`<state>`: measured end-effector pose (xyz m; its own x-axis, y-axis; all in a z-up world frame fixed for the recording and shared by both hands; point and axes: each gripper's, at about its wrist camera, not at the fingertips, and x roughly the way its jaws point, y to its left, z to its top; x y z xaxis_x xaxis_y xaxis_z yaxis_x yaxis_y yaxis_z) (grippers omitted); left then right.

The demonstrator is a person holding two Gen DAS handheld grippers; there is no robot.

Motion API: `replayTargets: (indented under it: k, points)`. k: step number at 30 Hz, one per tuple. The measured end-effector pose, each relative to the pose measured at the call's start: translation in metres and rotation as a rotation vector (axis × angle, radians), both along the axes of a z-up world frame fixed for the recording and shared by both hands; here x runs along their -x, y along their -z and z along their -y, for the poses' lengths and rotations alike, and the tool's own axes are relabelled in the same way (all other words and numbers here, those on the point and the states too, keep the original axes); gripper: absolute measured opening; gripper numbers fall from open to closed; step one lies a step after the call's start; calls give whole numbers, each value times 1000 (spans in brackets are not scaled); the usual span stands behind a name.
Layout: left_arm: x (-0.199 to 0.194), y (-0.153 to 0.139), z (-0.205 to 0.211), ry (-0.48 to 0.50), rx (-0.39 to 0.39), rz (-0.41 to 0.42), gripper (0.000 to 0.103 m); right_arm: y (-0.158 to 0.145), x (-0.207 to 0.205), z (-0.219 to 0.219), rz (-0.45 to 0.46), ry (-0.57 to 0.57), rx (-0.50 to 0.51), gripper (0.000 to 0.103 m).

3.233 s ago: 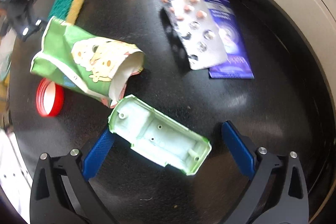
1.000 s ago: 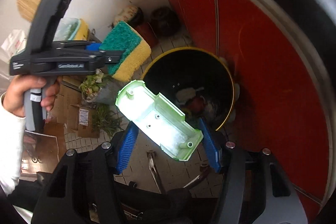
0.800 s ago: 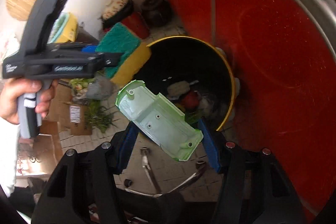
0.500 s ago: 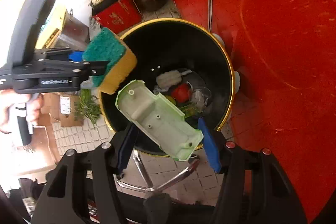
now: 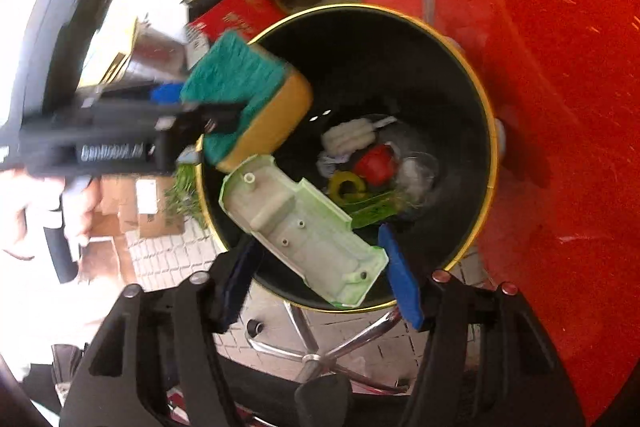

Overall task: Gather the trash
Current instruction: 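Open both grippers to drop the sponge and tray into the bin, then return both open grippers to the countertop trash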

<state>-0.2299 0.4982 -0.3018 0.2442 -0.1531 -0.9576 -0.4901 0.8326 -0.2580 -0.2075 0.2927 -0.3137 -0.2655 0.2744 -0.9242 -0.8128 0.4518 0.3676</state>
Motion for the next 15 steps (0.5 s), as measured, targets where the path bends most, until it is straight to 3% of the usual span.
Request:
replayTargets:
  k: [1,2,5,9,12,15]
  points:
    - [1,-4,-4,-26,-9,-4,90,-2,4,-1,14,-17,0,87]
    - [3,-9,-7,-52,-15,2,93,-5,7,-2,28,-30,-9,94]
    - [10,-32,-19,-91,-48,26,96,-18,16,-2,58,-51,-51,96]
    - [17,-73,-21,-84,-157,56,96,-44,19,1,112,-32,-120,96]
    - [12,-86,-12,-58,-140,75,96,-63,20,6,159,-16,-144,96]
    - [4,-101,0,-41,-174,97,96,-78,17,18,156,26,-174,96]
